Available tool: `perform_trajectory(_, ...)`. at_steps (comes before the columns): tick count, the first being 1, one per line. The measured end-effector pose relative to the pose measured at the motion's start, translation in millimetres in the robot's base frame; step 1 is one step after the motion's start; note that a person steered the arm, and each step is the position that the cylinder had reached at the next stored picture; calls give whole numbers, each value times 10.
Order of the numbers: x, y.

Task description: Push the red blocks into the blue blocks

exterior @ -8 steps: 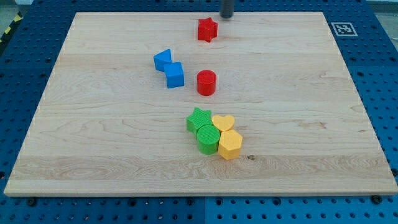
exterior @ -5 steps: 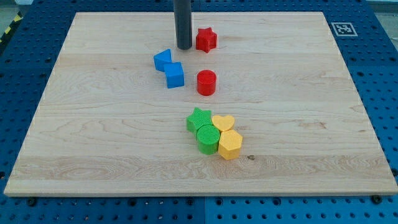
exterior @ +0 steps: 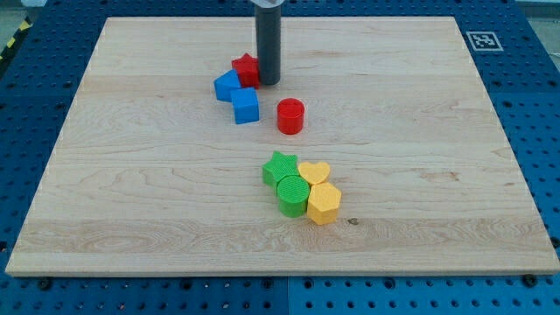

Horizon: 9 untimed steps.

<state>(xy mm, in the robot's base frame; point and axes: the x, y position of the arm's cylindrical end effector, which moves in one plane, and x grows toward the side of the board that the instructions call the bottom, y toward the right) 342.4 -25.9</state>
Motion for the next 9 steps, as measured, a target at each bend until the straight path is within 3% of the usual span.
perform_trajectory(3,-839,-41)
perform_trajectory(4,-741,-595)
perform_trajectory(5,-342,-924)
perform_trajectory(7,-96,-681)
perform_trajectory(9,-332,-834)
